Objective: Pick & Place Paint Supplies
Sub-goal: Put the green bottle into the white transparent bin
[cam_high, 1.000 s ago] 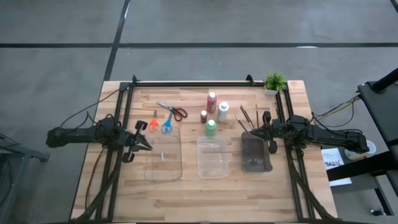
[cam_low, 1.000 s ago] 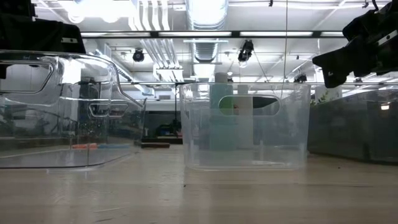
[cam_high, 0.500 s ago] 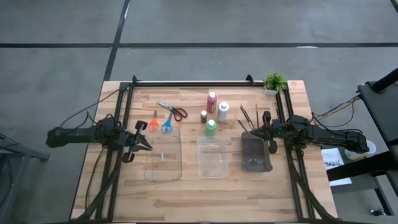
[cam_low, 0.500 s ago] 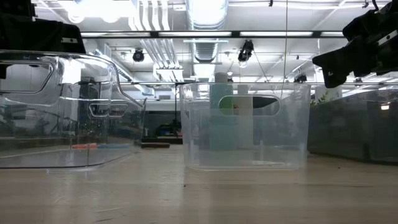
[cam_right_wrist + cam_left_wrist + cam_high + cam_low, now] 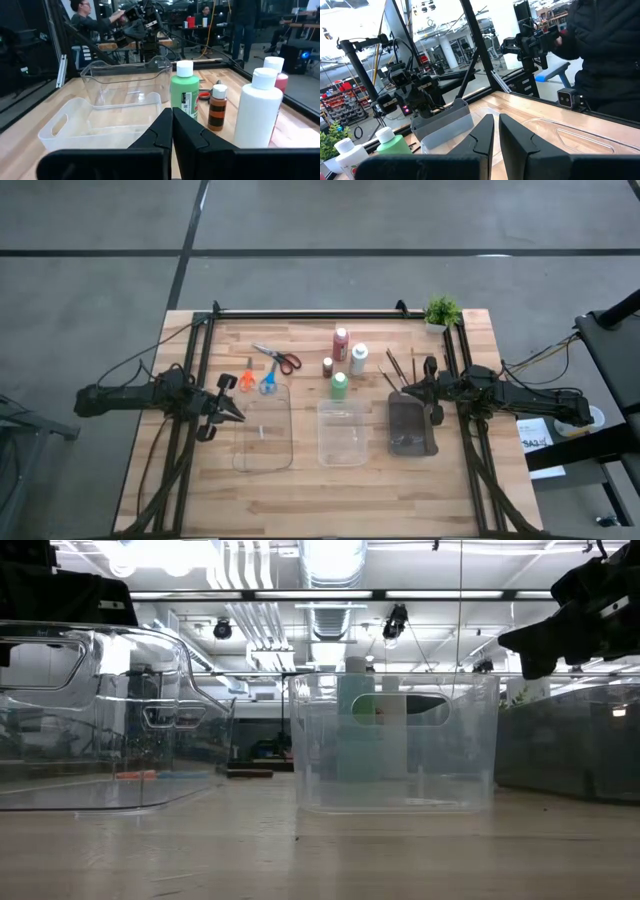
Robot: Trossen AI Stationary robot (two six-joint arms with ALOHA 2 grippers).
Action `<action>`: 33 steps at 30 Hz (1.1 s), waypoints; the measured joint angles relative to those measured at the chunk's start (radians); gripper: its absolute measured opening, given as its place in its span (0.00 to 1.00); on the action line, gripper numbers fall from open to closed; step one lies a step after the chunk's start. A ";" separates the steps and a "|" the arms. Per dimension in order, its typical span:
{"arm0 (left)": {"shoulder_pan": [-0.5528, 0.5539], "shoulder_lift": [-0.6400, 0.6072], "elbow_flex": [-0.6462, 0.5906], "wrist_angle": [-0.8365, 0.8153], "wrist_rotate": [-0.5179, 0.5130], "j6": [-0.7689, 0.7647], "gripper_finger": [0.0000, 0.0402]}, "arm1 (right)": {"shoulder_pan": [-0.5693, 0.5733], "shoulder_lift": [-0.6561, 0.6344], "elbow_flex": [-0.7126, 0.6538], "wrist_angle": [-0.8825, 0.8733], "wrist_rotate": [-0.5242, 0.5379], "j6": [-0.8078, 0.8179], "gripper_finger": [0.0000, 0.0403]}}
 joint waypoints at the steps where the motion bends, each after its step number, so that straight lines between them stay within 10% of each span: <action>1: 0.000 0.000 0.000 0.000 0.000 0.000 0.09 | 0.000 0.000 0.000 0.000 0.000 -0.006 0.02; 14: 0.000 0.000 0.000 0.000 0.000 0.000 0.09 | 0.001 0.000 0.000 -0.005 0.001 -0.185 0.02; 33: 0.000 0.000 0.000 0.000 0.000 0.000 0.09 | 0.001 0.001 0.000 0.267 -0.002 0.000 0.02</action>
